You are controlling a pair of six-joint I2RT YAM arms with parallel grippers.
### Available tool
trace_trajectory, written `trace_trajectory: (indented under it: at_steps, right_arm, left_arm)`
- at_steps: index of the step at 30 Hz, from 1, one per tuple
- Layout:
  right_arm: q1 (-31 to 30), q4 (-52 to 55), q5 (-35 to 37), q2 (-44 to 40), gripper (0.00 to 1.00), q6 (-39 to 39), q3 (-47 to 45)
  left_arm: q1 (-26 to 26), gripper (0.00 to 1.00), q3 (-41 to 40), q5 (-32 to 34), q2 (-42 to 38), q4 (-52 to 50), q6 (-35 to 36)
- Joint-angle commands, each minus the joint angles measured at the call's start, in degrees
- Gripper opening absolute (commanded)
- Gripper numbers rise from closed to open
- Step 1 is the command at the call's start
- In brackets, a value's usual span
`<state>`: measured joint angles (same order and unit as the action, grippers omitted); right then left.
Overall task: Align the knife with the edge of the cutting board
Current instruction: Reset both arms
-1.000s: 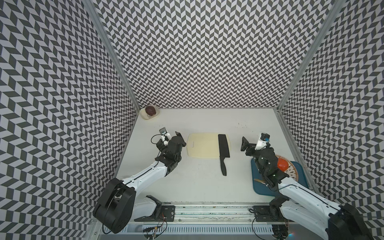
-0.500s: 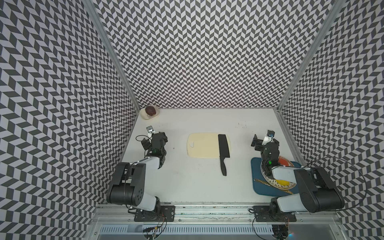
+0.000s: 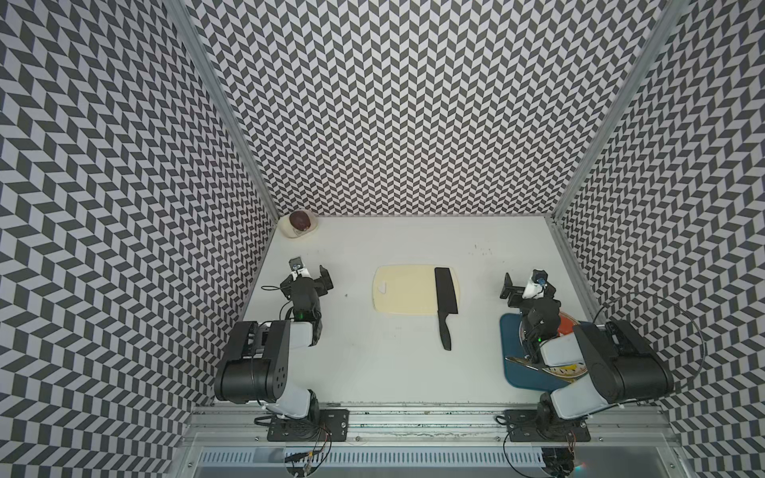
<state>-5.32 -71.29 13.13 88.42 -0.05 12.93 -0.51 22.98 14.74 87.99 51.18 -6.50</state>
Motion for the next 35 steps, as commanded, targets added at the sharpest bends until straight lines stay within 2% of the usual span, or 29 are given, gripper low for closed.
trace_trajectory:
  at_steps: [1,5,10,12,14,16,18,35]
  right_arm:
    - [0.31,-2.36,1.3,-0.33,1.0,0.61,0.97]
    - [0.26,-0.98,1.13,-0.67,1.0,0.54,1.32]
    - [0.26,-0.09,0.94,-1.0,1.0,0.54,1.51]
    - [0.3,-0.23,0.96,-0.93,1.0,0.43,1.46]
    - [0.31,-0.31,1.01,-0.89,1.0,0.42,1.49]
    - [0.31,-0.21,0.98,-0.92,1.0,0.52,1.48]
    - [0.31,-0.1,0.94,-0.87,1.0,0.58,1.6]
    - [0.36,0.44,0.93,-0.79,1.0,0.79,1.87]
  left_arm:
    - [0.25,1.0,-0.78,-8.97,-0.29,5.81,3.97]
    - [0.16,1.0,-2.03,-13.93,-0.2,8.52,5.92]
    - [-0.14,1.0,-4.41,-14.09,-0.43,12.16,5.76]
    - [0.71,1.0,-8.39,-13.11,1.95,22.64,6.75]
    - [0.65,1.0,-7.06,-12.93,0.47,16.77,6.33]
    - [0.6,1.0,-7.93,-12.85,1.63,20.8,6.56]
    - [0.76,1.0,-7.24,-12.57,0.35,17.43,6.5]
    - [0.78,1.0,-7.25,-12.34,0.71,17.96,6.51]
